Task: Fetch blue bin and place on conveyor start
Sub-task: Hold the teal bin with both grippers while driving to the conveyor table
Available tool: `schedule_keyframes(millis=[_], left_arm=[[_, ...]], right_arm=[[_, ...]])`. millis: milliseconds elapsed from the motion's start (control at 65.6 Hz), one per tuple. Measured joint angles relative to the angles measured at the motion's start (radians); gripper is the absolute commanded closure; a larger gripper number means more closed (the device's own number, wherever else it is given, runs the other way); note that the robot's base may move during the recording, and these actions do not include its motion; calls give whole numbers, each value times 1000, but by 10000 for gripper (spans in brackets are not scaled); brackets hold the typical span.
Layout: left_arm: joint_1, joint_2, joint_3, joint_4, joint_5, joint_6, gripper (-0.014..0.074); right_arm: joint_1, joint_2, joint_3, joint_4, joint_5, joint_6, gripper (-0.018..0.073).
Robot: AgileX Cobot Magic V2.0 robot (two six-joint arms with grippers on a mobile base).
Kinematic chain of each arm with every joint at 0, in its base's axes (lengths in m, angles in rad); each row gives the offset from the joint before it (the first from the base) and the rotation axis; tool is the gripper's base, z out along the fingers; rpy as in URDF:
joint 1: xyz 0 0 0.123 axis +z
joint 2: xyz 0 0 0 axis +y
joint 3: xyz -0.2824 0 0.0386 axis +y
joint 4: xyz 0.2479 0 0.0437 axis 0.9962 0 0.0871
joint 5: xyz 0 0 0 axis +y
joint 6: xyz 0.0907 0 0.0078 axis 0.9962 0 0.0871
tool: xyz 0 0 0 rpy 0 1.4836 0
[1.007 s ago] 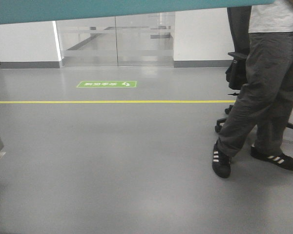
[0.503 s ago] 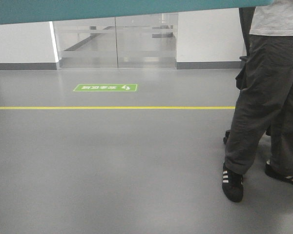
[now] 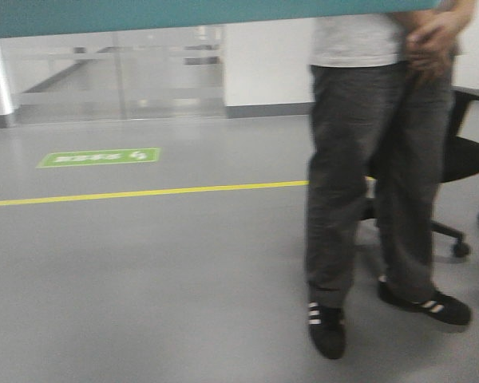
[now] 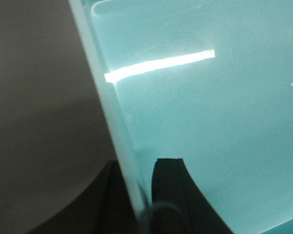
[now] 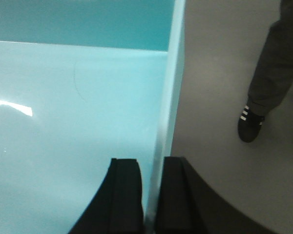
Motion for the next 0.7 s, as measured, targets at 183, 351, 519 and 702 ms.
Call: schedule_keyframes(millis=[183, 351, 519, 702], left_arm=[[0, 0, 0, 0, -2, 0, 708], [0, 0, 0, 2, -2, 0, 708], [0, 0, 0, 12, -4, 0, 708], [-2, 0, 0, 38, -10, 0, 708]], right_arm=[[0, 0, 0, 0, -4, 0, 711], [0, 0, 0, 0, -4, 0, 711], [0, 0, 0, 0, -6, 0, 711], [0, 0, 0, 8, -6, 2, 711]])
